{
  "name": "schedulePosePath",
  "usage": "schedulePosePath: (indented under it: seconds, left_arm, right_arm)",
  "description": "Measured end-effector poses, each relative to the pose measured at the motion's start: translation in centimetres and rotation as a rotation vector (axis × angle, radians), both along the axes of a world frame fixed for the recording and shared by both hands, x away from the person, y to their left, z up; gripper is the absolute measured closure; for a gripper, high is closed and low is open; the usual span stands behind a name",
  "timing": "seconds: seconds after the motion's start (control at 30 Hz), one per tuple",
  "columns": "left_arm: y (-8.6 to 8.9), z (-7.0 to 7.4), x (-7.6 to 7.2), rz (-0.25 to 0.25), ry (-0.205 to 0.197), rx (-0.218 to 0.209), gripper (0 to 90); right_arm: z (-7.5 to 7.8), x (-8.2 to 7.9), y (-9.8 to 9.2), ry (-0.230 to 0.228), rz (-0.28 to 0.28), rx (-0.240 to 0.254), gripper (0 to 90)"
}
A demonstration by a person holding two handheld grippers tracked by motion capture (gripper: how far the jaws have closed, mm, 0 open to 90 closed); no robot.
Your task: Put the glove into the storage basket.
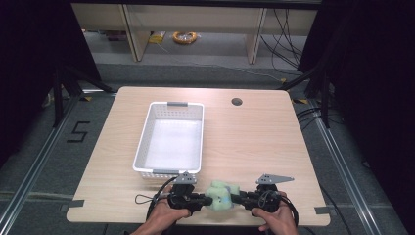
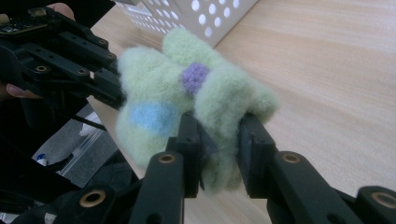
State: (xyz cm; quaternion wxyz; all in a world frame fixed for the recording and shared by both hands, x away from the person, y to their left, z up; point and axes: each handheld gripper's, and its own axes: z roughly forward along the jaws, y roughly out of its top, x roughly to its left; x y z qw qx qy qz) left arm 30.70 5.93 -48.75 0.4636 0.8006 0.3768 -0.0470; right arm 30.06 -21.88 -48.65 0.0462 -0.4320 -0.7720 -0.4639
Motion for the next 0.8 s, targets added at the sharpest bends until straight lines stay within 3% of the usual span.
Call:
schedulePosePath:
  seconds: [0.1, 0.23, 0.3, 0.37, 0.4, 0.43, 0.47, 0.5, 0.6, 0.63, 0.77, 0.8]
  left_arm:
    - [0.3, 0.6, 0.0, -0.014, -0.011, -0.02, 78.6]
    - [0.7, 1.8, 0.1, -0.016, -0.041, -0.043, 78.6]
    - [0.9, 2.4, 0.1, -0.014, -0.048, -0.047, 78.5]
    - [1.3, 3.1, 0.3, -0.012, -0.055, -0.043, 78.5]
    - [1.5, 3.3, 0.4, -0.008, -0.062, -0.048, 78.5]
    - [1.7, 3.6, 0.4, -0.011, -0.062, -0.035, 78.5]
    - [1.9, 4.0, 0.6, -0.006, -0.062, -0.039, 78.5]
    - [2.2, 4.3, 0.8, -0.007, -0.066, -0.046, 78.4]
    - [2.9, 5.3, 1.3, 0.014, -0.072, -0.043, 78.4]
    - [3.3, 5.6, 1.5, 0.013, -0.072, -0.036, 78.4]
    - [4.0, 6.5, 2.0, 0.029, -0.08, -0.026, 78.2]
    - [4.1, 6.6, 2.1, 0.033, -0.082, -0.029, 78.2]
  right_arm:
    - [0.5, 0.1, 0.1, -0.044, 0.016, -0.014, 73.3]
    - [1.9, 0.0, 0.4, -0.035, 0.011, 0.006, 73.3]
    - [2.4, 0.4, 0.4, -0.069, 0.02, -0.001, 73.3]
    - [2.9, 0.5, 0.6, -0.061, 0.022, 0.005, 73.3]
    - [3.3, 0.7, 0.7, -0.078, 0.03, 0.01, 73.3]
    - [3.6, 0.7, 0.9, -0.06, 0.022, 0.019, 73.3]
    - [3.8, 0.9, 1.0, -0.08, 0.032, 0.024, 73.3]
    - [4.2, 1.0, 1.2, -0.064, 0.032, 0.016, 73.3]
    - [5.2, 1.6, 2.0, -0.08, 0.038, 0.037, 73.3]
    - [5.4, 2.0, 2.1, -0.11, 0.055, 0.037, 73.3]
    - [6.4, 2.6, 3.0, -0.086, 0.05, 0.039, 73.3]
    - [6.6, 3.1, 3.1, -0.123, 0.066, 0.025, 73.3]
